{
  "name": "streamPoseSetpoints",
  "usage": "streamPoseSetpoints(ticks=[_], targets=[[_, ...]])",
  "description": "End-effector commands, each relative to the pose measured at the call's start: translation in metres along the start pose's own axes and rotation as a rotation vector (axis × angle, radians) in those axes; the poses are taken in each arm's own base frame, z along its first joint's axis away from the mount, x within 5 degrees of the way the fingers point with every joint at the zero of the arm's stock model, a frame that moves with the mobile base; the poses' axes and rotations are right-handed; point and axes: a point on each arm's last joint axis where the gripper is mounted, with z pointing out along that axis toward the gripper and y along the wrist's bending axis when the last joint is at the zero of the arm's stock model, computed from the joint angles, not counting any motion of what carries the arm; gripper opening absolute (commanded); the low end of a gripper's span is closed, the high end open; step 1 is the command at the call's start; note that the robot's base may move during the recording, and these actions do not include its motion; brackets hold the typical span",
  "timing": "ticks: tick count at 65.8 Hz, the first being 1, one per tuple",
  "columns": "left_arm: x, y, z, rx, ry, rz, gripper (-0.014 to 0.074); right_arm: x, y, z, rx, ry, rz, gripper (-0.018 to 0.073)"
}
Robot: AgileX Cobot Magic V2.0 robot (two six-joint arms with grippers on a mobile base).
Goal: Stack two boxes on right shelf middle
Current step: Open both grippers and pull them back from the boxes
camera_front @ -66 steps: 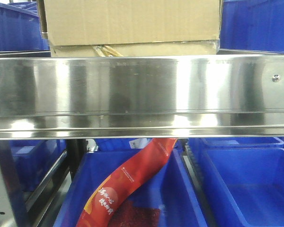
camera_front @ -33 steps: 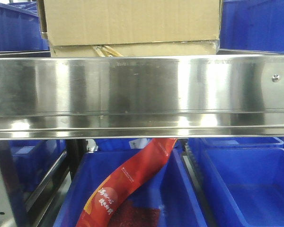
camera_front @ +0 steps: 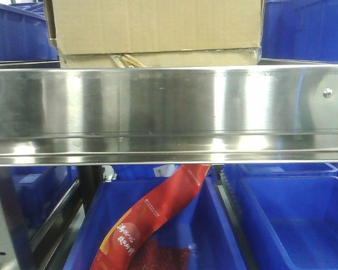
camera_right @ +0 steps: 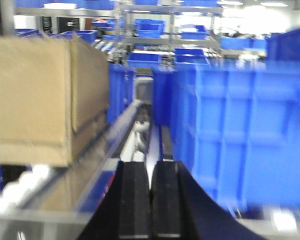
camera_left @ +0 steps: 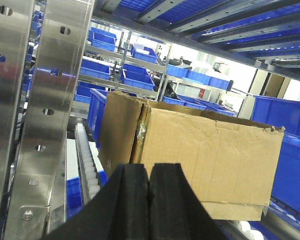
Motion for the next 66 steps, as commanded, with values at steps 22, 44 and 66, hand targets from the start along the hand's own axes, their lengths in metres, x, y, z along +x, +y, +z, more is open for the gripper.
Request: streamPoseSetpoints(ticks=[22,44,66], targets=[[-0.001,0.0,-0.001,0.001,-0.016,0.0,-0.0097,0.046,-0.002,-0.01,0.012,-0.017,0.061,-0.0162],[-0.001,0.0,-0.001,0.001,-0.016,0.0,-0.0097,0.05,-0.002,-0.01,0.012,0.025,0.053,-0.0162],[-0.001,0.0,-0.001,0.001,-0.016,0.0,-0.0097,0.049,-0.002,-0.01,0.012,0.023,0.053,-0.0162]])
